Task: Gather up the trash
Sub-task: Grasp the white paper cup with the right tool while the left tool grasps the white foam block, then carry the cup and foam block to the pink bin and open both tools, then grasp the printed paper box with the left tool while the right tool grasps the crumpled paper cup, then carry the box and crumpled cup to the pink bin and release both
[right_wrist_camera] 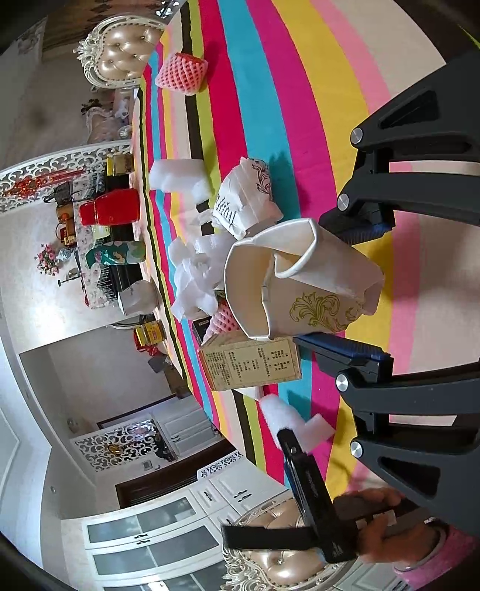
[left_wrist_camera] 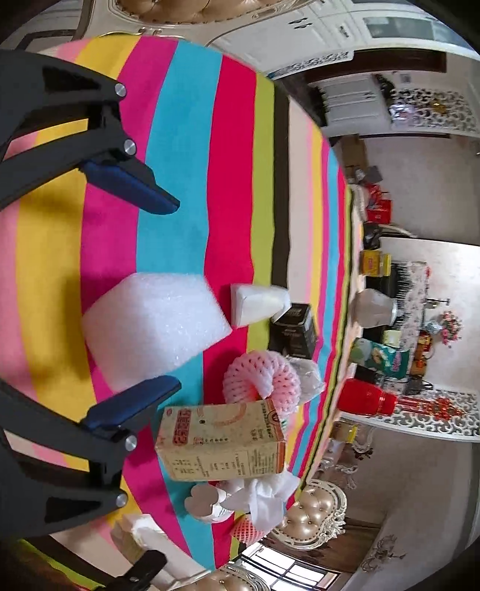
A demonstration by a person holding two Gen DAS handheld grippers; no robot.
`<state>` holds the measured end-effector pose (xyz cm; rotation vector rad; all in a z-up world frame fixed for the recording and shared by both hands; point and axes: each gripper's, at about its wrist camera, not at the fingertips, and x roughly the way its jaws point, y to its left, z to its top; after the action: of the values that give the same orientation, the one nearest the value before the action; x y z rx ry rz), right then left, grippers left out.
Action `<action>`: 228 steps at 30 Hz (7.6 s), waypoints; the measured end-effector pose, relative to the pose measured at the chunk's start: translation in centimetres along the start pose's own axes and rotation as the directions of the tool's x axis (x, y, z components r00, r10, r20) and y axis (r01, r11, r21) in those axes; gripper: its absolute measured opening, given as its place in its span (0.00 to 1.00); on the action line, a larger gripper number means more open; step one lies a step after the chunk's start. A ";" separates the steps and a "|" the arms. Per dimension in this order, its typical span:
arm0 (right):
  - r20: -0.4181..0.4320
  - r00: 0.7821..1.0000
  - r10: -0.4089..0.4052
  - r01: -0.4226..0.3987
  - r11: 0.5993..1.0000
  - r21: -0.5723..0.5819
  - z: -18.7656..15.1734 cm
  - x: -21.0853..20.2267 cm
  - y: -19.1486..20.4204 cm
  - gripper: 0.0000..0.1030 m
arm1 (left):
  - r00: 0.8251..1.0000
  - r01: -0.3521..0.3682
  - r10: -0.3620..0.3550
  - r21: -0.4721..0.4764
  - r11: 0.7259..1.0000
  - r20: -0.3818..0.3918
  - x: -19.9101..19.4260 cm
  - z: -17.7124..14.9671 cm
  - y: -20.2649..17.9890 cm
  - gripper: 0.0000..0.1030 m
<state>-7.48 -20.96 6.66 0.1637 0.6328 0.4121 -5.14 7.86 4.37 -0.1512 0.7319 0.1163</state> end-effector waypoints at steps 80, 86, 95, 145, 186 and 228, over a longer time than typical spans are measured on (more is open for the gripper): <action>-0.015 0.627 -0.779 0.682 0.540 0.494 -18.3 -38.1 -29.9 0.81 | 0.332 0.860 -0.824 0.505 0.065 -0.459 -14.5 -19.6 -56.5 0.93; 0.005 0.619 -0.785 0.699 0.554 0.451 -16.4 -37.0 -27.4 0.82 | 0.468 0.769 -0.827 0.604 0.208 -0.312 -13.8 -15.8 -49.4 0.96; 0.078 0.781 -0.620 0.581 0.767 0.272 -8.7 -25.9 -21.0 0.82 | 0.774 0.478 -0.630 0.705 0.524 -0.056 -10.6 -11.6 -35.0 0.96; -0.144 0.951 -0.274 0.257 0.958 -0.128 5.6 11.2 -6.2 0.54 | 0.946 0.277 -0.302 0.186 0.943 0.117 1.6 2.1 -10.9 0.56; 0.043 0.959 -0.282 0.281 0.960 0.019 -1.0 -7.4 -9.1 0.54 | 0.894 0.420 -0.449 0.364 0.831 -0.007 -5.1 -2.4 -18.5 0.56; 0.071 0.571 -0.818 0.733 0.546 0.406 -14.2 -33.8 -22.1 0.53 | 0.522 0.714 -0.826 0.639 0.287 -0.213 -13.9 -13.8 -44.8 0.53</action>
<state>-33.58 -54.92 7.55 0.2328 0.4528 -0.6161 -17.37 -39.37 7.98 0.2143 0.4167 -1.1120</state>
